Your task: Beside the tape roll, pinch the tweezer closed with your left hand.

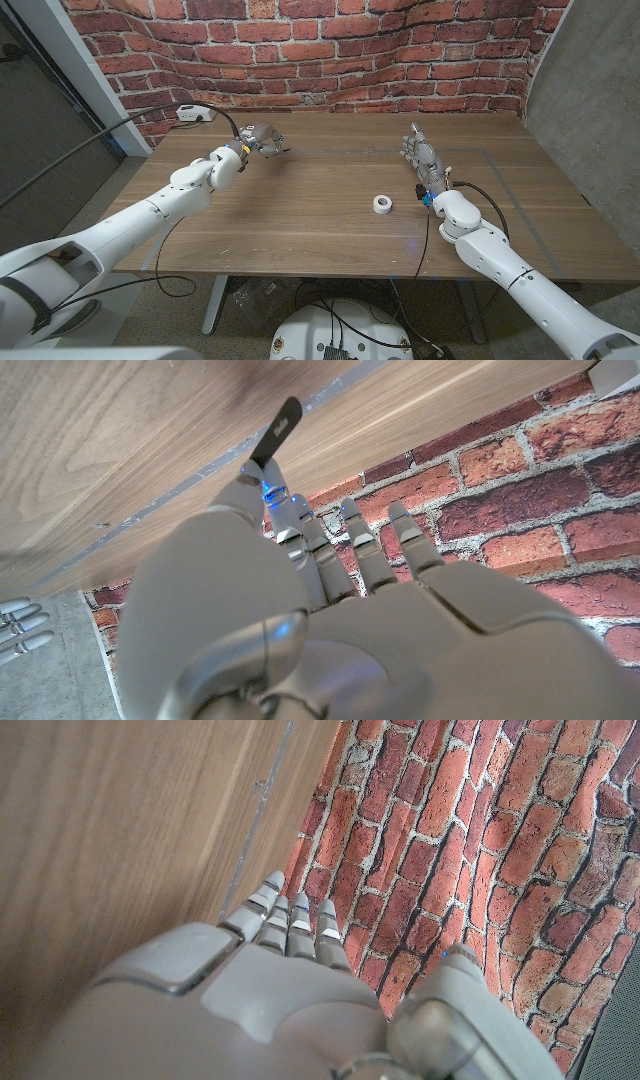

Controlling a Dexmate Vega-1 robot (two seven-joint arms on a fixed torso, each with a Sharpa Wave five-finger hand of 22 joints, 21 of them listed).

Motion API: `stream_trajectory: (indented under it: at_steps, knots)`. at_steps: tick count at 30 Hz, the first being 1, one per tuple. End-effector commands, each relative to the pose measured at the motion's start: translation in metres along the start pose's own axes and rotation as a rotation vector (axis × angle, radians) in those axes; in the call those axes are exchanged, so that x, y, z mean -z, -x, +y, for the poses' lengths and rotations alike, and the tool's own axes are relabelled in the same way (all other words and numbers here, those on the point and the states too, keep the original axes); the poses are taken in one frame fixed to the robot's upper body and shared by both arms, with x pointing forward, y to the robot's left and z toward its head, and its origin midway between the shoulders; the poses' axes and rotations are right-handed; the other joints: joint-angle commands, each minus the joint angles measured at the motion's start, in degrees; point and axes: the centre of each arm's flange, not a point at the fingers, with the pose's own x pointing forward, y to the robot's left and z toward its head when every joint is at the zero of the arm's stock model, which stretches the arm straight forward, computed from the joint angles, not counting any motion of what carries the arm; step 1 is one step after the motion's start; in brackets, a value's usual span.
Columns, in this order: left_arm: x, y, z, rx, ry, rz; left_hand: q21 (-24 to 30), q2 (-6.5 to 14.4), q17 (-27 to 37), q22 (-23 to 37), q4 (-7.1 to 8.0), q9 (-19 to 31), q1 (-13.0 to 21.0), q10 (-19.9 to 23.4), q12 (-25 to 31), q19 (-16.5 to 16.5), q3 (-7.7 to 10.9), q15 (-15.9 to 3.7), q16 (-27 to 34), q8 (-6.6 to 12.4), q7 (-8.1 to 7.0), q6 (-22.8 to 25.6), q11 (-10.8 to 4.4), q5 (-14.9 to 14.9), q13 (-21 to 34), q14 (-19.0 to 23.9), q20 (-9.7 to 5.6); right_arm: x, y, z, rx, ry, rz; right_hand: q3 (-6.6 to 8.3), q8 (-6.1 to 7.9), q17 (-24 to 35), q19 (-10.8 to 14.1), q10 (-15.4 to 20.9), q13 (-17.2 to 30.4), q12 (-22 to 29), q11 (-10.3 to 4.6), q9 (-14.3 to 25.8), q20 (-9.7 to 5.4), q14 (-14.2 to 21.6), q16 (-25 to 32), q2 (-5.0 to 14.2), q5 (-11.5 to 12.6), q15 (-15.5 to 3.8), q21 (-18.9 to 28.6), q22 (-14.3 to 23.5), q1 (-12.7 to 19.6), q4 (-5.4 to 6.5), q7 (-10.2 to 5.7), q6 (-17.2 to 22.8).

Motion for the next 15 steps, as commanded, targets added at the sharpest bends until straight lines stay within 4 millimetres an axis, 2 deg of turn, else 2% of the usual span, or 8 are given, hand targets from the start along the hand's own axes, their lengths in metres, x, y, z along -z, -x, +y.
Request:
stream_trajectory:
  at_steps: [1, 15]
  knots:
    - [0.0036, 0.0019, 0.0014, -0.007, -0.006, 0.019, -0.1, -0.2, 0.0, 0.2, 0.29, 3.2, -0.3, -0.2, -0.1, 0.0, 0.18, -8.01, -0.2, 0.62, -0.04, 0.4, -0.03, 0.4, 0.1, -0.4, -0.48, 0.0014, -0.0004, 0.0002, -0.003, -0.004, 0.001, -0.14, -0.17, 0.2, 0.0, 0.3, 0.1, 0.3, 0.49, 0.3, -0.07, -0.1, 0.0, 0.57, -0.1, 0.45, -0.1, 0.1, 0.3, -0.30, -0.30, 0.5]
    - [0.0127, 0.0044, -0.0031, -0.021, -0.008, 0.033, 0.1, -0.6, 0.0, 0.2, 0.02, 2.4, -0.3, -0.9, -0.4, 0.2, 0.38, -7.94, -0.2, 0.21, 0.38, -0.4, 0.03, 0.3, 0.2, -0.4, -0.55, 0.0004, 0.0008, 0.0021, -0.003, 0.002, 0.000, -0.18, -0.17, 0.2, 0.0, 0.2, 0.1, 0.3, 0.49, 0.3, -0.03, -0.2, 0.0, 0.59, -0.1, 0.44, -0.1, 0.1, 0.3, -0.34, -0.29, 0.6]
